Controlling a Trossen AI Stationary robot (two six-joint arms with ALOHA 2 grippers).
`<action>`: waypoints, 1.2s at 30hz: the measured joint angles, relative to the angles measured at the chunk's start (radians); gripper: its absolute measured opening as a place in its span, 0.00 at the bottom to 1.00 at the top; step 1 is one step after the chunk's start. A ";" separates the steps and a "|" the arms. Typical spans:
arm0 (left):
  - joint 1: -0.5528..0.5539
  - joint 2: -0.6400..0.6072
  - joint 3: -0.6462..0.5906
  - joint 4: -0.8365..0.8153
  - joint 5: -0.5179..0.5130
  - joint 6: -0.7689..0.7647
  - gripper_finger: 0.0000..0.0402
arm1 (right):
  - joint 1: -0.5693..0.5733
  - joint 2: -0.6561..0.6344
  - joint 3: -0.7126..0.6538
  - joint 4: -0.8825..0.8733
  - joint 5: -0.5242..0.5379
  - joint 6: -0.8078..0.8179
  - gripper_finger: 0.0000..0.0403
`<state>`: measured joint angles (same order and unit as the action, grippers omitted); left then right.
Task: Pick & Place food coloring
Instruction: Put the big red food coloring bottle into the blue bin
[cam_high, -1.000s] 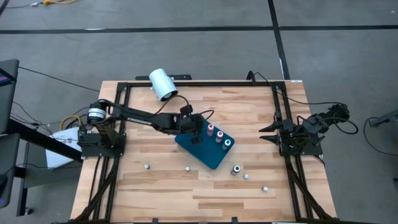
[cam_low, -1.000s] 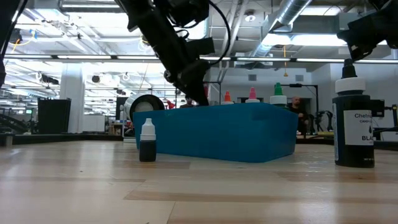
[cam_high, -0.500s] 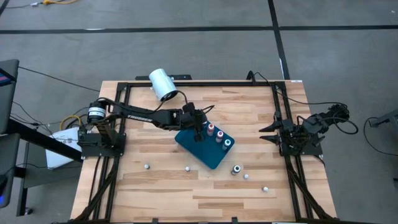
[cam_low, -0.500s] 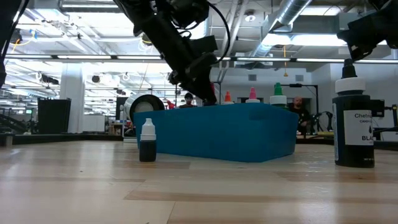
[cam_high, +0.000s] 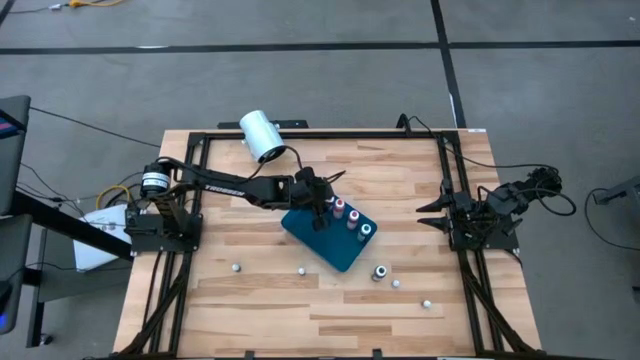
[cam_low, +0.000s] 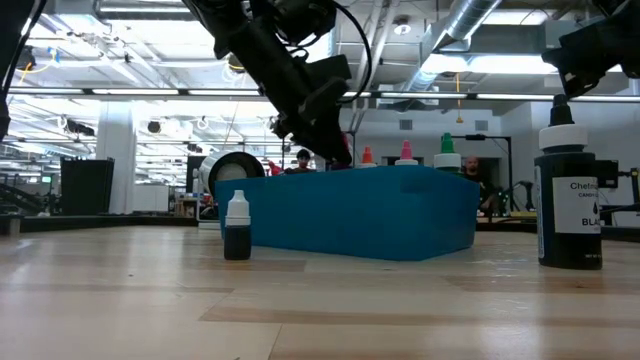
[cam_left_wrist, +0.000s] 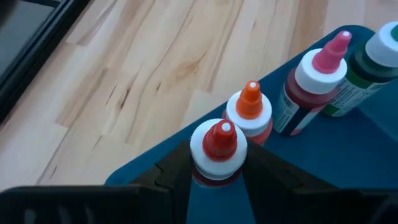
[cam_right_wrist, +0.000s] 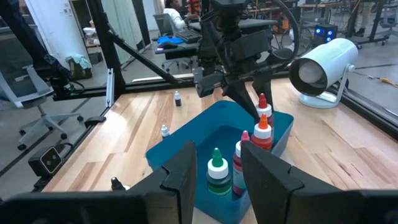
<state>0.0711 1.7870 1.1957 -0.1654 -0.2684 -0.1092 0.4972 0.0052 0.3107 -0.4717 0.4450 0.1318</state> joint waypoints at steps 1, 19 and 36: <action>0.000 0.000 0.000 0.000 0.003 -0.004 0.28 | 0.000 0.000 0.000 0.000 0.000 0.000 0.28; 0.000 0.000 0.000 -0.002 0.037 -0.009 0.28 | 0.000 0.000 0.000 0.000 0.000 0.000 0.28; 0.003 0.003 -0.001 0.001 0.036 -0.018 0.28 | 0.000 0.000 0.000 0.000 0.000 0.000 0.28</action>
<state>0.0738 1.7905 1.1950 -0.1646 -0.2329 -0.1268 0.4971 0.0053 0.3107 -0.4715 0.4448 0.1320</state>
